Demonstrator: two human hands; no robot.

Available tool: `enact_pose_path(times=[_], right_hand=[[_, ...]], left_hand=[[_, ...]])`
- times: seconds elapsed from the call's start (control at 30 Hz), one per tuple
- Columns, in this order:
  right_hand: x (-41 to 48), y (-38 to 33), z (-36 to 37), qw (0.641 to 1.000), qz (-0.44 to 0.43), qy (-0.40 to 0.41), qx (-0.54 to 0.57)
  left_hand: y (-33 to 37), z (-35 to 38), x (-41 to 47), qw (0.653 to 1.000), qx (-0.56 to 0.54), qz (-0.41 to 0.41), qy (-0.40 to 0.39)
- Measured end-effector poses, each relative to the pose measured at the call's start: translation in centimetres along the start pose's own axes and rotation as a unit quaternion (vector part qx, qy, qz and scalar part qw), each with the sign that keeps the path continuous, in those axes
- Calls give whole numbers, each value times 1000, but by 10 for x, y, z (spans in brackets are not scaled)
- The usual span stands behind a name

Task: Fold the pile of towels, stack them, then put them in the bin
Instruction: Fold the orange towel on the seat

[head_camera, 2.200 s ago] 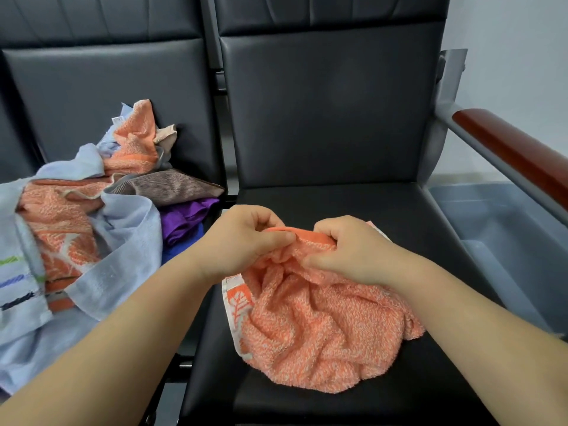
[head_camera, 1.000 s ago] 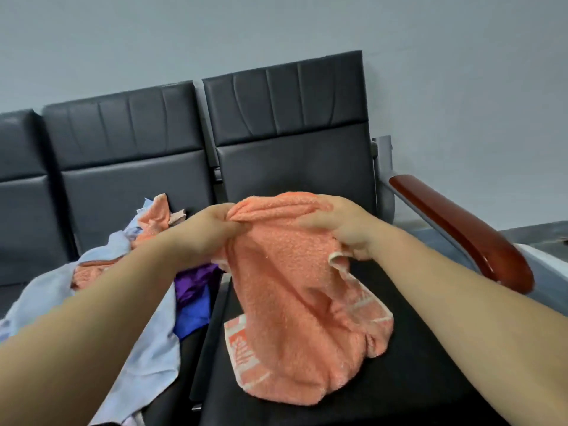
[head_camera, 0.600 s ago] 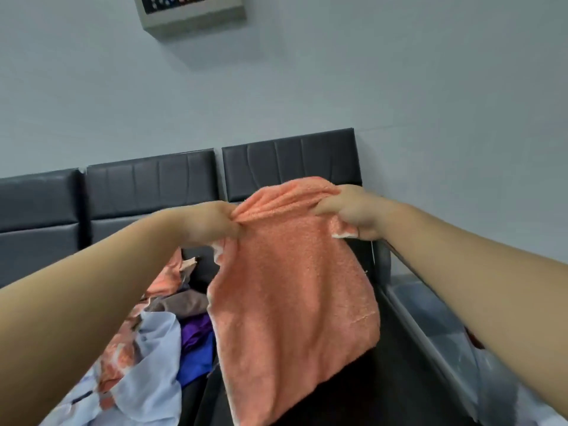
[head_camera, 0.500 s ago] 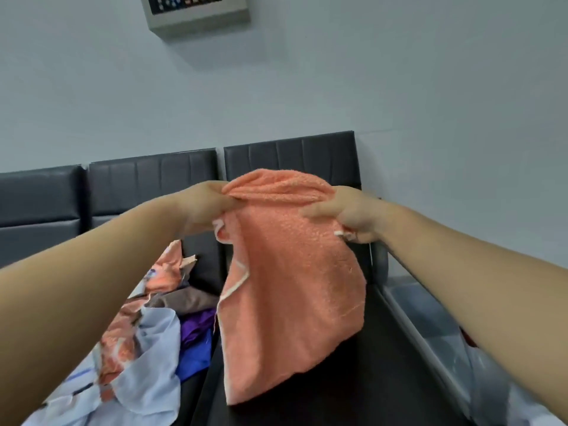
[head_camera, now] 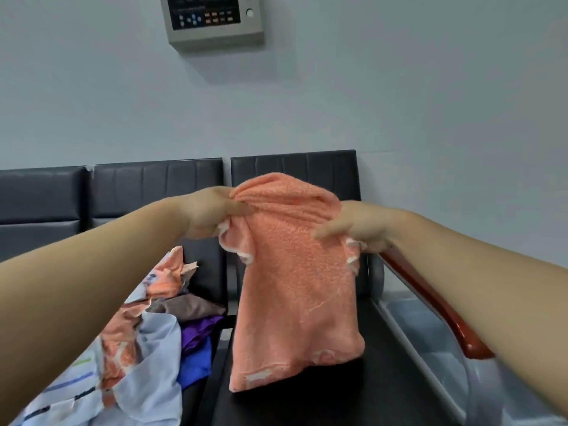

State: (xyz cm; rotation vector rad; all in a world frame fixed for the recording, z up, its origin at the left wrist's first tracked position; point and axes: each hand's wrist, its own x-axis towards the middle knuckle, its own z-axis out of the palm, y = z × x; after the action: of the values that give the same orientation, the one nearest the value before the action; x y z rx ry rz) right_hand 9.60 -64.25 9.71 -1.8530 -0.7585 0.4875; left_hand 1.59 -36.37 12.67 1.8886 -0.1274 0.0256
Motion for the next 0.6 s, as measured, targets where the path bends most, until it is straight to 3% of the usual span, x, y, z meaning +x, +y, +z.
enact_pose_path(times=[0.07,0.13,0.17,0.23,0.27,0.3,0.37,0.4,0.43,0.5,0.6], right_hand=[[3,2,6,977,48,2,-205],[11,3,7,937,77,74,-333],[13,3,8,939,78,108,-317],[19,3,6,970,60,140,-189],[20,5,5,983,47,132,-118],[20,6,6,991,28,117,-54],[18,11,7,997,-3,77,16],[17,15,6,999,-4,50,15],[15,18,7,1000,7,20,-18],[14,24,10,985,47,-12,-166],[26,22,5,932,81,69,-347]], left_hand=[[-1,4,-1,996,-80,25,7],[-5,8,-2,999,-8,14,-31],[-9,10,-1,989,137,10,-45],[-18,10,3,896,444,-18,-19],[-23,8,5,869,494,-26,16],[-27,6,5,889,456,-25,33],[-30,-2,8,975,216,-18,37],[-30,-5,9,996,82,-12,31],[-29,-6,10,999,-24,-1,30],[-28,0,11,992,-119,19,32],[-35,10,13,994,-109,12,-20]])
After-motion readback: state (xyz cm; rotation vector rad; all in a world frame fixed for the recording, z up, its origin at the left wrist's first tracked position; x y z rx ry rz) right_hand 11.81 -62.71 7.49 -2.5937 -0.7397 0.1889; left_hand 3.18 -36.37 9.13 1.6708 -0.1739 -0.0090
